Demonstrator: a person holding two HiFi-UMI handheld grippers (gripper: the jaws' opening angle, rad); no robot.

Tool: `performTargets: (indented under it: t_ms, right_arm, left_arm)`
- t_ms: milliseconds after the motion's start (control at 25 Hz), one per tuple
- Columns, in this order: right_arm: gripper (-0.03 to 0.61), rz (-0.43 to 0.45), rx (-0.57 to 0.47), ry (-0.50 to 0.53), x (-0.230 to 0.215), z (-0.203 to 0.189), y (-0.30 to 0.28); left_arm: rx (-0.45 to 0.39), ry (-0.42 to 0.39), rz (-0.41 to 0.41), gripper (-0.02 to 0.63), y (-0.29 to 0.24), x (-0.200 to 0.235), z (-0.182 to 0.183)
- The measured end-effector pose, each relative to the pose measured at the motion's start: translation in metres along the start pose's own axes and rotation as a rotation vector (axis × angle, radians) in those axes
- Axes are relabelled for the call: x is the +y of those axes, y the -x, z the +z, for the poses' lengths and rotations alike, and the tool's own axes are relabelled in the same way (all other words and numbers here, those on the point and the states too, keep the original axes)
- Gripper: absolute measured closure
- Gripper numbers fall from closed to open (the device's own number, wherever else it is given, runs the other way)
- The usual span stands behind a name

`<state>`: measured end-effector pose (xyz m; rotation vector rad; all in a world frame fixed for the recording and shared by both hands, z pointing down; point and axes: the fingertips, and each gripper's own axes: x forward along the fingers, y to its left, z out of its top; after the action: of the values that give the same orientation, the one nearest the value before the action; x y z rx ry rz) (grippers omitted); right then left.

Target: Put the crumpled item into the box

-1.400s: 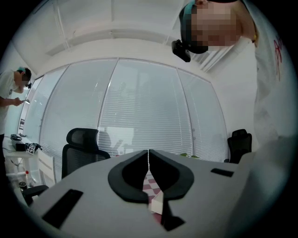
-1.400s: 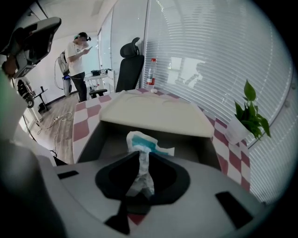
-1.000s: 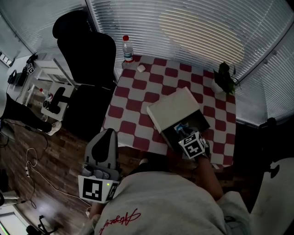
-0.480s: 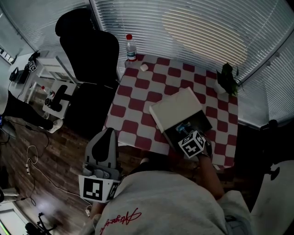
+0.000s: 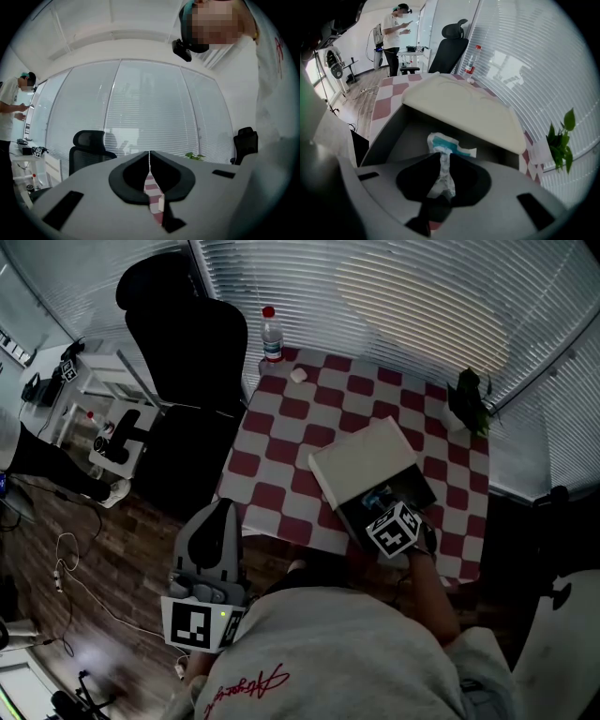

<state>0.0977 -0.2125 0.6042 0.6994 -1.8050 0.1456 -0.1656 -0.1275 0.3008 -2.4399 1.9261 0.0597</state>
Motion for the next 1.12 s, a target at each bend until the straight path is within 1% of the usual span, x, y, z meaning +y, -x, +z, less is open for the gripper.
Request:
performTargets:
  t_ms: [120, 440, 680, 800, 1120]
  right_arm:
    - [0.505, 0.010, 0.005, 0.001, 0.0001, -0.0001, -0.0010]
    - [0.505, 0.022, 0.014, 0.006, -0.0002, -0.0005, -0.0024]
    - [0.505, 0.045, 0.008, -0.022, 0.0000, -0.0012, -0.0050]
    - [0.505, 0.059, 0.007, -0.038, 0.0001, -0.0019, -0.0058]
    - [0.503, 0.046, 0.011, -0.027, -0.0002, -0.0014, -0.0062]
  left_arm:
    - [-0.012, 0.001, 0.004, 0.594, -0.0003, 0.0005, 0.0018]
    - [0.006, -0.013, -0.002, 0.594, 0.0025, -0.0007, -0.0004]
    - [-0.019, -0.010, 0.013, 0.594, 0.0021, 0.0017, 0.0016]
    - [-0.017, -0.013, 0.012, 0.594, 0.0031, 0.0011, 0.0018]
    - [-0.021, -0.016, 0.016, 0.594, 0.0043, 0.0012, 0.0024]
